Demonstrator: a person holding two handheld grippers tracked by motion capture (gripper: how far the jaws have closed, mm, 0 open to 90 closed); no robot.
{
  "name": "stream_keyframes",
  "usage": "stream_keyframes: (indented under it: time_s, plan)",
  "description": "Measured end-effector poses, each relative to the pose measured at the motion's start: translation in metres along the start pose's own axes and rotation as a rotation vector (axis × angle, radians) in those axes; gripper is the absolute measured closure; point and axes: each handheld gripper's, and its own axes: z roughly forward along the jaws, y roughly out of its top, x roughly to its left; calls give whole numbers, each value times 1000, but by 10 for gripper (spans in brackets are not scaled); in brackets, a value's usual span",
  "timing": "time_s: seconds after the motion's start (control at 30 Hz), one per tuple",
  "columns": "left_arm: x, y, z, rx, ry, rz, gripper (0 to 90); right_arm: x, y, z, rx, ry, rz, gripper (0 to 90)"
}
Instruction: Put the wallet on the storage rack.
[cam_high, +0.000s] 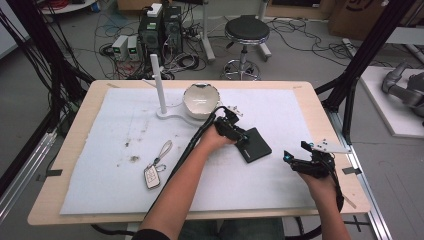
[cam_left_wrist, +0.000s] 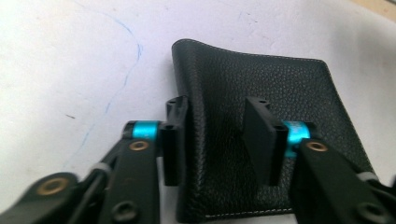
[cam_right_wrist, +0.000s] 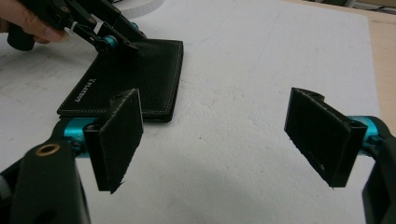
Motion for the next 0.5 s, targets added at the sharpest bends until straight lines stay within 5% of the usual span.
stream_keyframes:
  time_s: [0.13, 0.5]
  plan:
    - [-5, 2, -2, 11, 41, 76, 717, 1, 0, 0, 3, 0, 3, 197]
    - [-11, 7, -14, -17, 58, 87, 812, 0, -1, 1, 7, -4, -6, 197]
